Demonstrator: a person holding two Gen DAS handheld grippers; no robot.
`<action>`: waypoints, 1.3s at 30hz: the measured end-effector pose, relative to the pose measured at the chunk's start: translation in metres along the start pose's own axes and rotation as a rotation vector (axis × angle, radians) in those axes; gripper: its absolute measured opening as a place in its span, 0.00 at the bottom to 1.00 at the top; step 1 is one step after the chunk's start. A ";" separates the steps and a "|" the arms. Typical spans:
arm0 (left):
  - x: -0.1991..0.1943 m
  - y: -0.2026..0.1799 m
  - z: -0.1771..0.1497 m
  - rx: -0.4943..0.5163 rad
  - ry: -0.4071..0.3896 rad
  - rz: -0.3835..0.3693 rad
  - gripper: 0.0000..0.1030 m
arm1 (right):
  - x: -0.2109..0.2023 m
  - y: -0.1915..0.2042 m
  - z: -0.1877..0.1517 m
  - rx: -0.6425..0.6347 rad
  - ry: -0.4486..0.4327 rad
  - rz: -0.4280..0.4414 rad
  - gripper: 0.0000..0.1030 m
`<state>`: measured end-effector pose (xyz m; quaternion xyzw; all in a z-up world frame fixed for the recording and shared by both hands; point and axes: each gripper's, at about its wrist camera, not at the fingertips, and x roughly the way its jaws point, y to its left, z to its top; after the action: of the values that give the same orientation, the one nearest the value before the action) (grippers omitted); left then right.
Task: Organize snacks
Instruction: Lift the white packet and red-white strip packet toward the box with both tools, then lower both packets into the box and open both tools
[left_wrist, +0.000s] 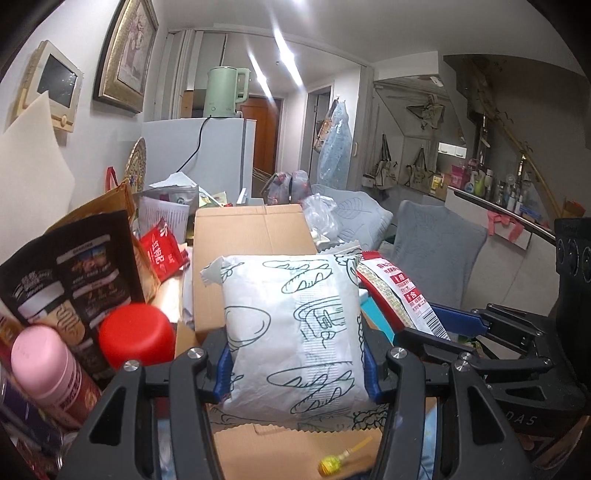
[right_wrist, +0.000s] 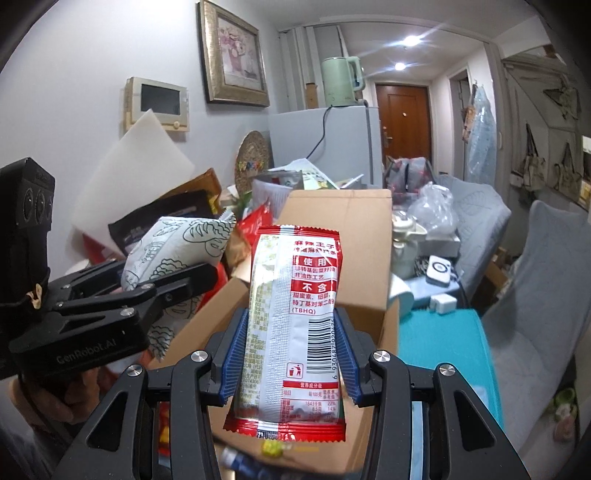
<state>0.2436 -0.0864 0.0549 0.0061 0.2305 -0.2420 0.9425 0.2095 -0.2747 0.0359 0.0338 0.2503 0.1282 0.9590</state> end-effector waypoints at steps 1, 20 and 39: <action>0.004 0.002 0.002 0.000 0.001 0.004 0.52 | 0.005 -0.002 0.003 0.001 0.000 0.000 0.43; 0.108 0.048 -0.002 -0.019 0.144 0.113 0.52 | 0.115 -0.031 0.010 0.066 0.092 0.008 0.43; 0.188 0.042 -0.051 0.074 0.480 0.215 0.52 | 0.177 -0.045 -0.024 0.026 0.374 -0.090 0.46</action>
<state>0.3863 -0.1284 -0.0773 0.1221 0.4365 -0.1402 0.8803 0.3573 -0.2711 -0.0743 0.0105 0.4270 0.0860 0.9001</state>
